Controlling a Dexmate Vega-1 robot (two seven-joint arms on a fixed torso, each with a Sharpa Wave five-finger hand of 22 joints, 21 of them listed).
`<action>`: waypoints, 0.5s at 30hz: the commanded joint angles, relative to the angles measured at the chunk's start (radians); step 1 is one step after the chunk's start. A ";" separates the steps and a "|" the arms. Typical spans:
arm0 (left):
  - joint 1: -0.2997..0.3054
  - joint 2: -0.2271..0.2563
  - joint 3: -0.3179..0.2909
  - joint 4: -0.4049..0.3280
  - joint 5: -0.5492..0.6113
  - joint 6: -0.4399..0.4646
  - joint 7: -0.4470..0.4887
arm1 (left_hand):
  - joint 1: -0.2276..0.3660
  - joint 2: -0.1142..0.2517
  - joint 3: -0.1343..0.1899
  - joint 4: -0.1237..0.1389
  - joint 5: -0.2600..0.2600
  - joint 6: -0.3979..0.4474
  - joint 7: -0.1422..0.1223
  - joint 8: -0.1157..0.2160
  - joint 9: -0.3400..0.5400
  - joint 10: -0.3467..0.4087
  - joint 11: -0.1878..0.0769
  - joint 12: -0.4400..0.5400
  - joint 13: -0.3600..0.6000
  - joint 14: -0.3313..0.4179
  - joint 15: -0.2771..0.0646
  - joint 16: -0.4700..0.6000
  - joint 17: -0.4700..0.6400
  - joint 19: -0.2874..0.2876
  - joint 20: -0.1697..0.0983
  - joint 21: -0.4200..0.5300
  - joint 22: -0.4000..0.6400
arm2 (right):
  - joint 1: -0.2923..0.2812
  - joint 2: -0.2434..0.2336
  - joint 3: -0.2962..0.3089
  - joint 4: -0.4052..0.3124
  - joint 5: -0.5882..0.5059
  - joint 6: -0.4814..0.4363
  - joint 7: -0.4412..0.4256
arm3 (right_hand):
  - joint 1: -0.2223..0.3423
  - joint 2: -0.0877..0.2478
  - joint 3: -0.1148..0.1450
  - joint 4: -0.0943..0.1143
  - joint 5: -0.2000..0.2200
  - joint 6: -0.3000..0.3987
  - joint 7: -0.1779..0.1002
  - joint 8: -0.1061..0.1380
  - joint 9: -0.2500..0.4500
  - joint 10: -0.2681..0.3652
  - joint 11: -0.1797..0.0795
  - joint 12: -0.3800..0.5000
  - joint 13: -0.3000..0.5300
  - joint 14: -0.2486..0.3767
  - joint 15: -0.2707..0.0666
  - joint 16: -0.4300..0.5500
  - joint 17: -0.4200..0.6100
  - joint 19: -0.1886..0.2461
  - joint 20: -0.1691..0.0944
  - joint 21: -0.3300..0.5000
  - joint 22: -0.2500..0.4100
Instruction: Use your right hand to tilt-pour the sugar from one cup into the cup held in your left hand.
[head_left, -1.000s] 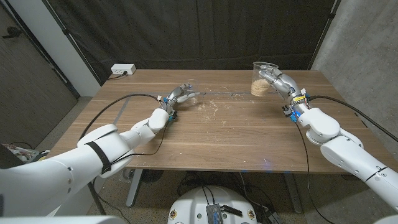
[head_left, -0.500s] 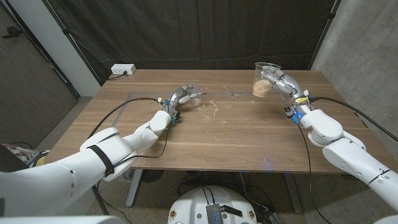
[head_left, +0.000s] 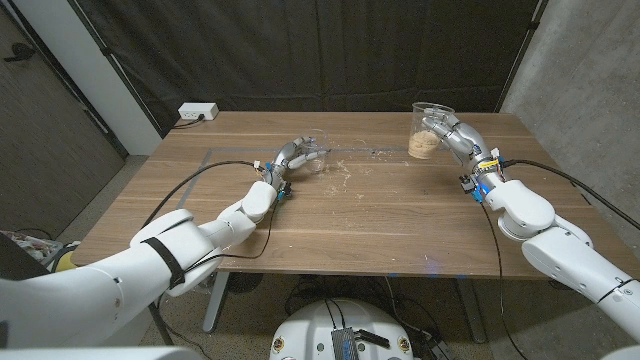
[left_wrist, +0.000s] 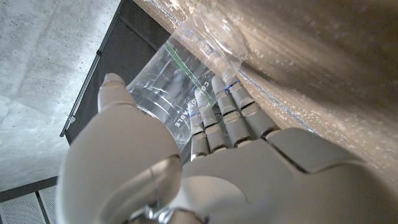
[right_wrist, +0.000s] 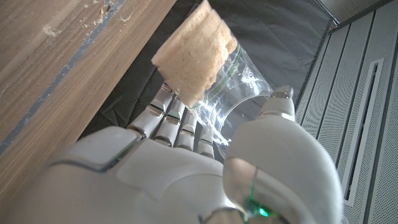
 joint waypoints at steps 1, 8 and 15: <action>0.021 0.009 0.004 -0.001 0.014 -0.051 0.051 | 0.019 0.006 0.001 -0.010 0.007 0.007 0.000 0.009 0.008 0.006 0.000 0.009 0.007 0.009 -0.093 0.005 0.007 0.006 -0.039 0.002 0.004 | -0.029 -0.016 0.018 -0.039 -0.004 -0.025 -0.014 | 0.001 0.010 0.005 0.001 -0.002 0.010 0.003 0.004 0.003 0.011 0.001 -0.001 0.003 0.006 -0.144 -0.002 0.005 -0.002 -0.055 0.010 0.001; 0.026 0.026 0.027 -0.005 0.066 -0.152 0.139 | 0.029 0.015 0.002 -0.011 0.005 0.011 0.000 0.015 0.016 0.008 0.004 0.016 0.013 0.010 -0.091 0.003 0.013 0.007 -0.038 0.002 0.005 | -0.040 -0.030 0.027 -0.079 -0.006 -0.067 -0.031 | 0.002 0.011 0.006 0.001 -0.002 0.011 0.001 0.003 0.003 0.014 -0.001 -0.002 0.005 0.006 -0.144 -0.003 0.006 -0.004 -0.056 0.011 0.000; 0.028 0.046 0.047 -0.008 0.106 -0.229 0.187 | 0.032 0.021 0.000 -0.009 0.002 0.013 0.000 0.021 0.023 0.009 0.002 0.022 0.019 0.012 -0.091 0.000 0.018 0.004 -0.036 0.001 0.006 | -0.041 -0.033 0.028 -0.098 -0.005 -0.098 -0.040 | 0.002 0.012 0.007 0.001 -0.002 0.012 0.001 0.001 0.003 0.016 -0.002 -0.004 0.007 0.006 -0.145 -0.004 0.006 -0.005 -0.056 0.013 -0.001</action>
